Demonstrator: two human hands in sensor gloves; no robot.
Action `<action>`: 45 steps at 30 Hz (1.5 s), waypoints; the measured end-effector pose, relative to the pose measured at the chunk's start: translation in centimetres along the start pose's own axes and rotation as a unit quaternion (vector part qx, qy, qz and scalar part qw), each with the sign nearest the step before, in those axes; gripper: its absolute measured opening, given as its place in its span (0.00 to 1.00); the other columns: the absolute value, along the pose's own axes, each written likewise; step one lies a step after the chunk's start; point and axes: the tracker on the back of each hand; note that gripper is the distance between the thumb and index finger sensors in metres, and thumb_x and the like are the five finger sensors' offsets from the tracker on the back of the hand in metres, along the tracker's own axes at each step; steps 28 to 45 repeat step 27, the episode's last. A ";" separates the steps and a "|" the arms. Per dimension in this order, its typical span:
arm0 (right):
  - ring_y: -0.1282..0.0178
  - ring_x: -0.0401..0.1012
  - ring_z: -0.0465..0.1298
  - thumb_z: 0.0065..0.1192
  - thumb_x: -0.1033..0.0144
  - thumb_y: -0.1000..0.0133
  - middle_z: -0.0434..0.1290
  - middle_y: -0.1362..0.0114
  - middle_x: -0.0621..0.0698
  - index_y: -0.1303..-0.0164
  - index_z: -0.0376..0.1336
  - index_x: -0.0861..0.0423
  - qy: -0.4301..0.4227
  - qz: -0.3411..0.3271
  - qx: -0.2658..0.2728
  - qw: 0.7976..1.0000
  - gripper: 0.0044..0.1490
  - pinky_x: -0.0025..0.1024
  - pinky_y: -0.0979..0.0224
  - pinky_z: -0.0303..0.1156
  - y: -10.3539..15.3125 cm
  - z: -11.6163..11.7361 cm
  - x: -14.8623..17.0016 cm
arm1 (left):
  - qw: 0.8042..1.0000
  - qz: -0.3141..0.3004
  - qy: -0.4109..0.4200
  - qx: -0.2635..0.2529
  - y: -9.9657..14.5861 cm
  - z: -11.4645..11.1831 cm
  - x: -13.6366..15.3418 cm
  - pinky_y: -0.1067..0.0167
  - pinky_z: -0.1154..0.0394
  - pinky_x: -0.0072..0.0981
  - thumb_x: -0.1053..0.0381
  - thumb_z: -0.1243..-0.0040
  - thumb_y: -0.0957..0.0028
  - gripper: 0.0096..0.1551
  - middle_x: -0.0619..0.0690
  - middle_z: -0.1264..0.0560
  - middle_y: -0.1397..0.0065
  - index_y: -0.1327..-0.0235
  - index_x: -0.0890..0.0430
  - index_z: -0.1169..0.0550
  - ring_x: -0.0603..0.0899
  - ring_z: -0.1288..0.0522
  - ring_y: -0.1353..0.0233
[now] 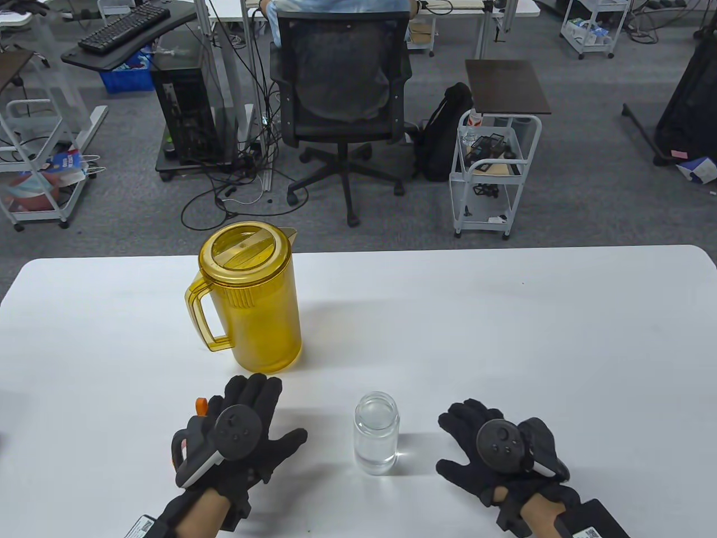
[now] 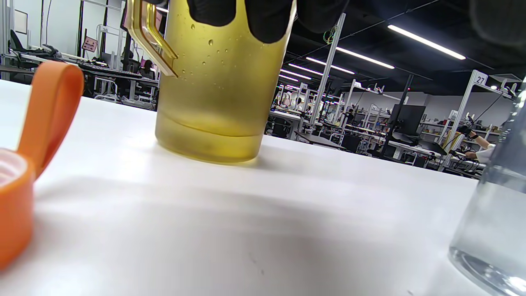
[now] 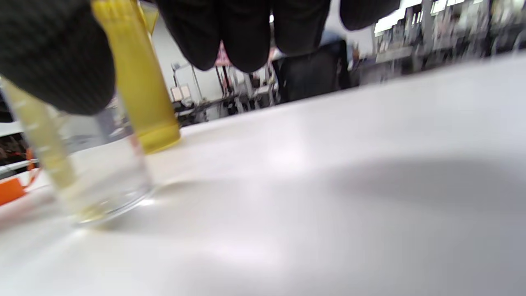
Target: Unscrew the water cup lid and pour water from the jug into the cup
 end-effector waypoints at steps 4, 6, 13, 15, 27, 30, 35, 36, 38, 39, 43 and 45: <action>0.14 0.58 0.54 0.70 0.32 0.51 0.54 0.15 0.54 0.20 0.54 0.47 0.001 0.008 0.071 0.997 0.54 0.66 0.20 0.52 1.1 -1.9 0.7 | 1.000 0.004 -0.002 0.005 0.0 0.1 0.1 0.21 0.51 0.69 0.10 0.49 0.60 0.63 0.46 0.46 0.08 0.12 0.39 0.43 0.66 0.50 0.09; 0.14 0.58 0.53 0.70 0.31 0.51 0.53 0.14 0.54 0.19 0.53 0.47 0.016 0.003 0.098 0.995 0.55 0.67 0.20 0.51 1.4 -2.5 0.8 | 1.000 0.005 -0.010 0.002 0.0 0.3 0.1 0.21 0.51 0.69 0.09 0.49 0.60 0.63 0.47 0.46 0.08 0.12 0.39 0.43 0.66 0.50 0.09; 0.13 0.58 0.49 0.69 0.30 0.51 0.49 0.13 0.54 0.17 0.49 0.46 0.042 -0.001 0.121 0.992 0.58 0.68 0.20 0.48 1.9 -3.5 1.5 | 1.000 0.009 -0.012 -0.003 0.2 0.6 0.6 0.21 0.51 0.69 0.10 0.49 0.59 0.63 0.46 0.47 0.08 0.12 0.39 0.44 0.66 0.50 0.09; 0.13 0.58 0.48 0.69 0.30 0.51 0.49 0.13 0.54 0.17 0.49 0.46 0.040 0.003 0.120 0.992 0.59 0.68 0.20 0.48 1.9 -3.6 1.8 | 1.000 0.009 -0.017 -0.004 0.2 0.7 0.4 0.21 0.51 0.69 0.10 0.49 0.59 0.63 0.46 0.47 0.08 0.12 0.39 0.44 0.66 0.51 0.09; 0.13 0.58 0.49 0.69 0.30 0.51 0.49 0.13 0.53 0.17 0.49 0.46 0.042 -0.001 0.109 0.993 0.59 0.68 0.20 0.48 1.8 -3.1 1.6 | 1.000 0.009 -0.023 -0.007 0.3 0.4 0.2 0.22 0.51 0.69 0.10 0.49 0.59 0.63 0.47 0.47 0.08 0.12 0.39 0.44 0.66 0.50 0.09; 0.13 0.58 0.49 0.69 0.30 0.51 0.49 0.13 0.53 0.17 0.49 0.46 0.042 -0.001 0.109 0.993 0.59 0.68 0.20 0.48 1.8 -3.1 1.6 | 1.000 0.009 -0.023 -0.007 0.3 0.4 0.2 0.22 0.51 0.69 0.10 0.49 0.59 0.63 0.47 0.47 0.08 0.12 0.39 0.44 0.66 0.50 0.09; 0.13 0.58 0.49 0.69 0.30 0.51 0.49 0.13 0.53 0.17 0.49 0.46 0.042 -0.001 0.109 0.993 0.59 0.68 0.20 0.48 1.8 -3.1 1.6 | 1.000 0.009 -0.023 -0.007 0.3 0.4 0.2 0.22 0.51 0.69 0.10 0.49 0.59 0.63 0.47 0.47 0.08 0.12 0.39 0.44 0.66 0.50 0.09; 0.13 0.58 0.49 0.69 0.30 0.51 0.49 0.13 0.53 0.17 0.49 0.46 0.042 -0.001 0.109 0.993 0.59 0.68 0.20 0.48 1.8 -3.1 1.6 | 1.000 0.009 -0.023 -0.007 0.3 0.4 0.2 0.22 0.51 0.69 0.10 0.49 0.59 0.63 0.47 0.47 0.08 0.12 0.39 0.44 0.66 0.50 0.09; 0.13 0.58 0.49 0.69 0.30 0.51 0.49 0.13 0.53 0.17 0.49 0.46 0.042 -0.001 0.109 0.993 0.59 0.68 0.20 0.48 1.8 -3.1 1.6 | 1.000 0.009 -0.023 -0.007 0.3 0.4 0.2 0.22 0.51 0.69 0.10 0.49 0.59 0.63 0.47 0.47 0.08 0.12 0.39 0.44 0.66 0.50 0.09; 0.13 0.58 0.49 0.69 0.30 0.51 0.49 0.13 0.53 0.17 0.49 0.46 0.042 -0.001 0.109 0.993 0.59 0.68 0.20 0.48 1.8 -3.1 1.6 | 1.000 0.009 -0.023 -0.007 0.3 0.4 0.2 0.22 0.51 0.69 0.10 0.49 0.59 0.63 0.47 0.47 0.08 0.12 0.39 0.44 0.66 0.50 0.09; 0.13 0.58 0.49 0.69 0.30 0.51 0.49 0.13 0.53 0.17 0.49 0.46 0.042 -0.001 0.109 0.993 0.59 0.68 0.20 0.48 1.8 -3.1 1.6 | 1.000 0.009 -0.023 -0.007 0.3 0.4 0.2 0.22 0.51 0.69 0.10 0.49 0.59 0.63 0.47 0.47 0.08 0.12 0.39 0.44 0.66 0.50 0.09; 0.13 0.58 0.49 0.69 0.30 0.51 0.49 0.13 0.53 0.17 0.49 0.46 0.042 -0.001 0.109 0.993 0.59 0.68 0.20 0.48 1.8 -3.1 1.6 | 1.000 0.009 -0.023 -0.007 0.3 0.4 0.2 0.22 0.51 0.69 0.10 0.49 0.59 0.63 0.47 0.47 0.08 0.12 0.39 0.44 0.66 0.50 0.09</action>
Point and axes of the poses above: the tracker on the back of each hand, its own x axis roughly to the little-finger side, its own y axis roughly from the fingertips to the wrist, z = x × y
